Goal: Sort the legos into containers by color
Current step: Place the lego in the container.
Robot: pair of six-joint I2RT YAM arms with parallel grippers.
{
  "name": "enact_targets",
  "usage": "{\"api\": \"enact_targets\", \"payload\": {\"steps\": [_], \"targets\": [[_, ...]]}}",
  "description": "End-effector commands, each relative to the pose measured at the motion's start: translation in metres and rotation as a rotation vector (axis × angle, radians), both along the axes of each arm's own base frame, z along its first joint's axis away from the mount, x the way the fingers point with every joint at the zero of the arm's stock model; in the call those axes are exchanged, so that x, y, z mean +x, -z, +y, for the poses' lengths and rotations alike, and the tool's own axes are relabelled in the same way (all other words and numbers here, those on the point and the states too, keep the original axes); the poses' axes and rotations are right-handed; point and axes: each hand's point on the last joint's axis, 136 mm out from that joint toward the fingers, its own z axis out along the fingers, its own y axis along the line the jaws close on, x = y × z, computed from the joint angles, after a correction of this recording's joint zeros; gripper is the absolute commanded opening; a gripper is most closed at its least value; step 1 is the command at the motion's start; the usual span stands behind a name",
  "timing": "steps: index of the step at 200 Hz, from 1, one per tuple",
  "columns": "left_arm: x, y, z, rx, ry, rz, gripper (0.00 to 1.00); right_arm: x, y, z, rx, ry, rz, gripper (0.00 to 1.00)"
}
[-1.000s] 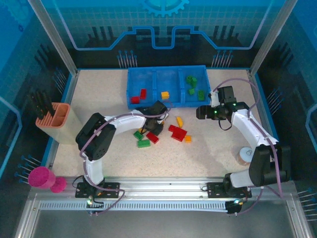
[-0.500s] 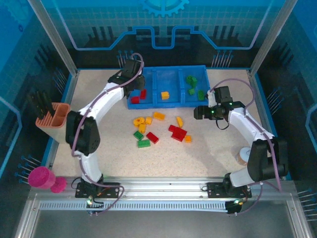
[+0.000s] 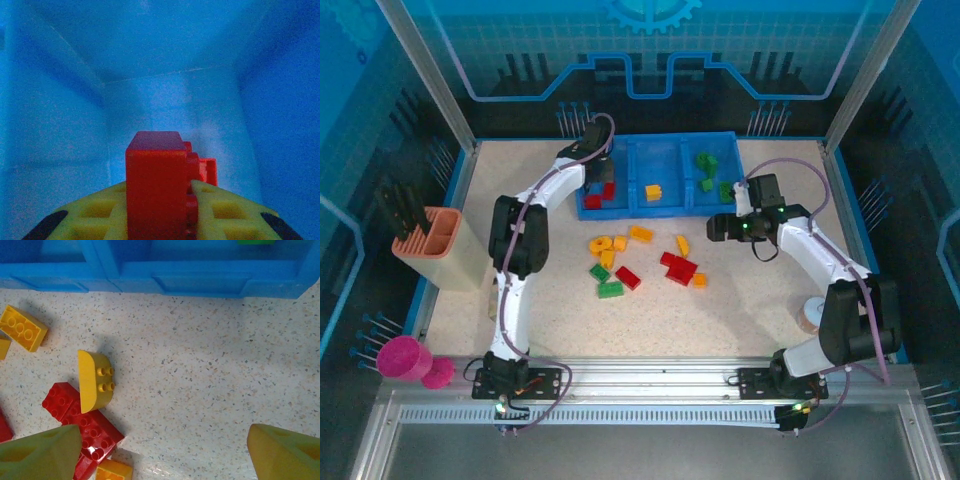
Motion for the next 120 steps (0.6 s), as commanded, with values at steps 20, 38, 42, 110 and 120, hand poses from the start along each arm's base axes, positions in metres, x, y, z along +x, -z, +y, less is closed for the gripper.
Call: {"api": "enact_targets", "payload": {"steps": [20, 38, 42, 110, 120], "targets": [[0.006, 0.002, -0.008, -0.046, 0.012, 0.010, 0.26, -0.012, -0.011, 0.003, -0.008, 0.012, -0.007, 0.87], [0.007, -0.001, -0.009, -0.051, 0.019, 0.007, 0.34, -0.016, -0.007, 0.001, -0.015, 0.017, 0.003, 0.88], [0.007, -0.002, -0.010, -0.052, 0.018, 0.006, 0.36, -0.016, -0.006, 0.001, -0.017, 0.016, 0.006, 0.88], [-0.022, -0.058, -0.017, -0.076, 0.086, -0.034, 0.46, -0.015, -0.005, 0.002, -0.033, -0.005, 0.006, 0.88], [-0.040, -0.070, -0.019, -0.068, 0.110, -0.040, 0.47, -0.013, -0.007, 0.001, -0.035, -0.005, 0.001, 0.88]]}}
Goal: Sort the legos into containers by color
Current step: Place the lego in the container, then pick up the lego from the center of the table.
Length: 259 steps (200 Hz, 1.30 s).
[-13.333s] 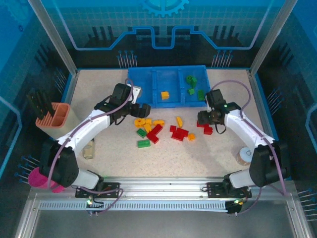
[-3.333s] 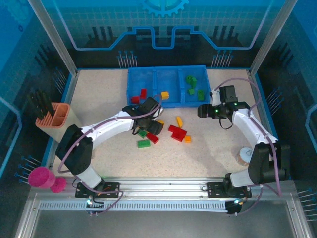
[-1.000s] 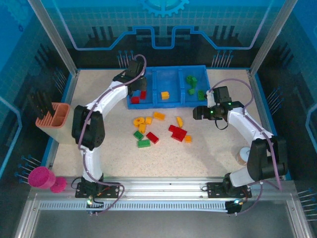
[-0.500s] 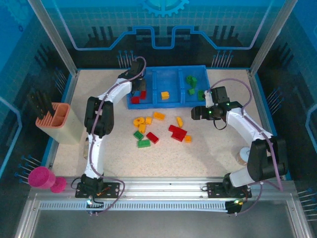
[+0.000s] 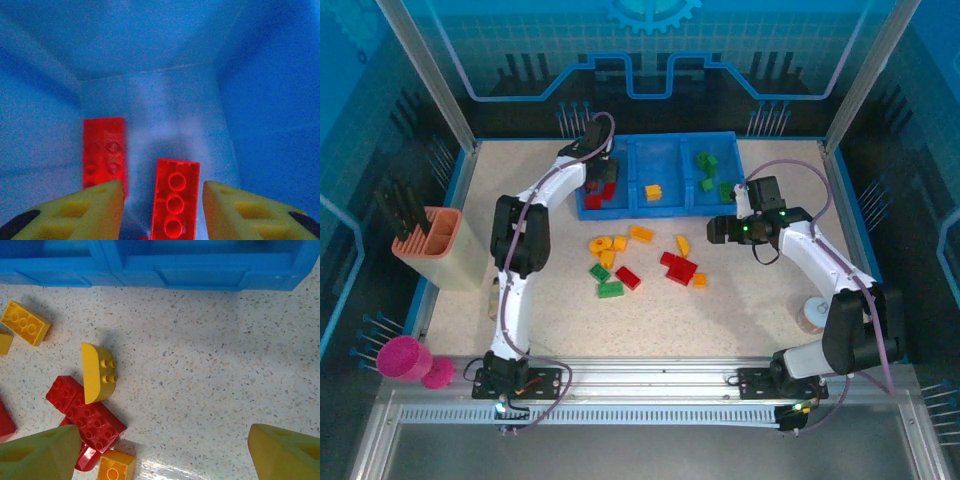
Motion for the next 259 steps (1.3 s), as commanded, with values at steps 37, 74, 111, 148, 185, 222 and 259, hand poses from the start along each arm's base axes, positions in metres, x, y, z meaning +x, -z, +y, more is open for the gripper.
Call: {"api": "enact_targets", "payload": {"steps": [37, 74, 111, 148, 185, 222, 259], "targets": [[-0.130, -0.078, -0.021, 0.047, 0.217, 0.017, 0.55, 0.001, -0.005, 0.011, 0.022, -0.036, -0.006, 0.88], [-0.219, -0.058, -0.040, 0.035, 0.342, 0.115, 0.66, 0.007, -0.010, 0.021, 0.062, -0.068, -0.005, 0.88], [-0.276, -0.035, -0.068, 0.047, 0.513, 0.152, 0.73, 0.010, -0.024, 0.033, 0.118, -0.105, -0.008, 0.90], [-0.297, -0.004, -0.088, 0.025, 0.572, 0.199, 0.81, 0.009, -0.030, 0.033, 0.113, -0.105, -0.012, 0.91], [-0.300, 0.024, -0.100, 0.085, 0.616, 0.228, 0.83, 0.006, -0.029, 0.034, 0.104, -0.102, -0.004, 0.91], [-0.299, 0.046, -0.103, 0.152, 0.639, 0.253, 0.86, 0.005, -0.027, 0.033, 0.084, -0.102, 0.003, 0.92], [-0.291, 0.058, -0.099, 0.201, 0.624, 0.255, 0.88, 0.006, -0.025, 0.032, 0.077, -0.102, 0.010, 0.92]]}}
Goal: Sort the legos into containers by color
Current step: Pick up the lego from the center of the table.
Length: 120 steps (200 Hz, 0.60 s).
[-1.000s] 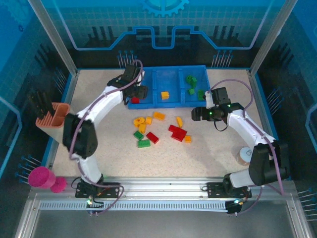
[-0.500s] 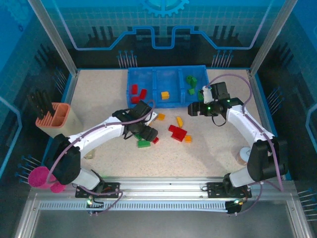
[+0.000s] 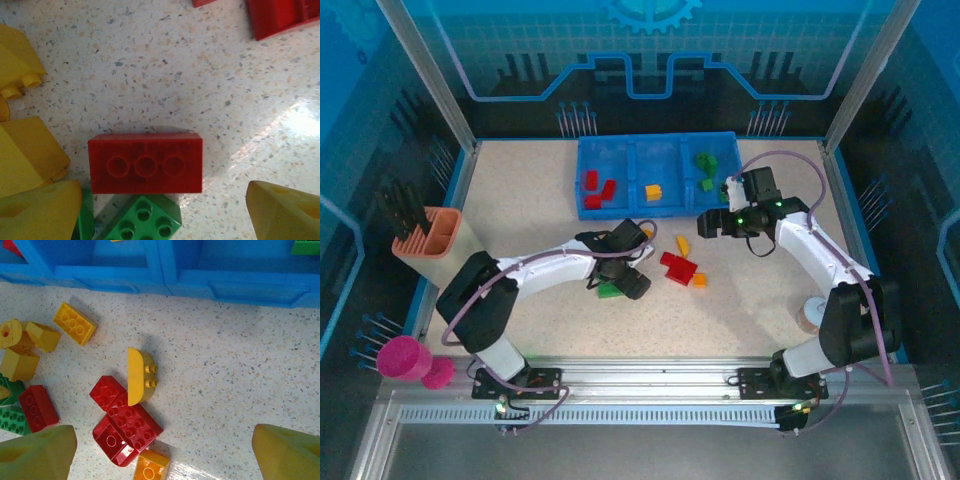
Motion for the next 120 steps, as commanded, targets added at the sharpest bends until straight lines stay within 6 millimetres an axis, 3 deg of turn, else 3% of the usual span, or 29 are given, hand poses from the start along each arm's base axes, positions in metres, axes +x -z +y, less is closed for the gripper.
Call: {"api": "enact_targets", "payload": {"steps": [1, 62, 120], "targets": [[0.007, 0.007, 0.002, 0.042, 0.017, -0.033, 0.88, 0.001, -0.007, 0.004, -0.010, -0.018, -0.006, 0.92], [0.011, 0.027, -0.005, 0.060, 0.028, -0.002, 0.91, 0.002, 0.001, 0.006, -0.026, -0.022, 0.013, 0.92], [0.006, 0.037, -0.007, 0.079, 0.007, 0.072, 0.74, 0.003, 0.004, 0.004, -0.043, -0.023, 0.016, 0.92]]}}
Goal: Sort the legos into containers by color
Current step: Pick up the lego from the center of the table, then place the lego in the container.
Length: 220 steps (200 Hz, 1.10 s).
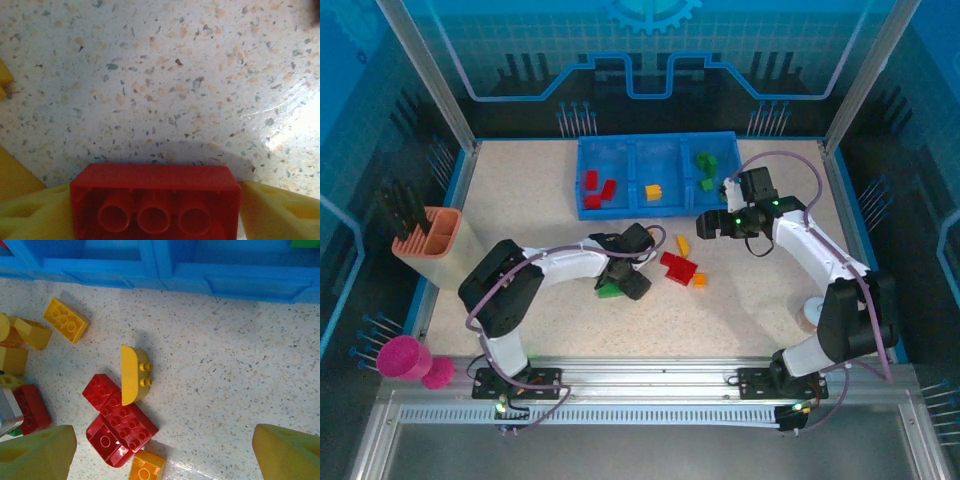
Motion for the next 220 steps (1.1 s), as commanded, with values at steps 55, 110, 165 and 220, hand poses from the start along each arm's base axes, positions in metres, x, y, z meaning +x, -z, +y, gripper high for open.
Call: {"api": "enact_targets", "payload": {"steps": [55, 110, 165, 220], "targets": [[0.003, -0.007, 0.005, 0.045, -0.071, 0.015, 0.54, 0.006, -0.001, 0.005, -0.025, -0.030, -0.003, 0.92], [0.082, -0.115, 0.031, -0.115, -0.262, -0.258, 0.54, -0.005, 0.019, 0.011, 0.008, -0.045, 0.028, 0.92], [0.181, -0.167, 0.086, -0.168, -0.465, -0.469, 0.54, 0.000, 0.038, 0.038, -0.067, -0.109, 0.023, 0.91], [0.244, -0.135, 0.107, -0.169, -0.550, -0.473, 0.54, 0.018, 0.055, 0.056, -0.130, -0.094, -0.019, 0.90]]}}
